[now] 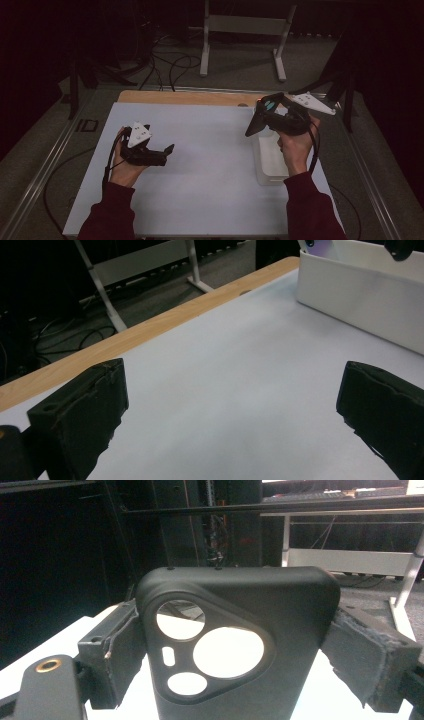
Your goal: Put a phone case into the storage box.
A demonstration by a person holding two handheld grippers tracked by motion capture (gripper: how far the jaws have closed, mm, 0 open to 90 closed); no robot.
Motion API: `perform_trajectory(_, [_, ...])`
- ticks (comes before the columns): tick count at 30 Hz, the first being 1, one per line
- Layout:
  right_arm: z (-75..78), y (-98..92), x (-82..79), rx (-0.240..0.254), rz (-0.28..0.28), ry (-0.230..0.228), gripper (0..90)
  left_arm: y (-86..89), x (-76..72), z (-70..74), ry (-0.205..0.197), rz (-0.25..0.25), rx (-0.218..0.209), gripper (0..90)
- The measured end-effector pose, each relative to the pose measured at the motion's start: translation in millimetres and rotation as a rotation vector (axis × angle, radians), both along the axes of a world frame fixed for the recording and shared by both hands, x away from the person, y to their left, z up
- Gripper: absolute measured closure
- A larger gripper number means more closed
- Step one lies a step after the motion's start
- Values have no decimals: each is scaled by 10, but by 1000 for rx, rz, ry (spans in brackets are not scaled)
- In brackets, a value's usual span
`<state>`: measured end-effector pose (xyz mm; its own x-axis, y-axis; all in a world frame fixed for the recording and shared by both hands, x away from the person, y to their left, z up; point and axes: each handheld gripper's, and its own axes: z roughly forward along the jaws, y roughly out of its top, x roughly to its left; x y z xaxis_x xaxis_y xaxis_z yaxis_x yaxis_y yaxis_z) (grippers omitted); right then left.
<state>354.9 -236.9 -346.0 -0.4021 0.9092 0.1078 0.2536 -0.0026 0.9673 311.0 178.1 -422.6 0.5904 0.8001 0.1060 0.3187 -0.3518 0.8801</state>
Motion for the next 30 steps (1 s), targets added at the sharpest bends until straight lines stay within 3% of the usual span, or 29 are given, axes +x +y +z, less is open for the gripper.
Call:
perform_trajectory(16, [-11, -73, 78, 4, -51, 5, 144, 291, -138, -166, -5, 78, -35, 0])
perform_trajectory(30, [-63, -159, 152, 1, -92, 21, 145, 411, -254, -240, -14, 100, -45, 0])
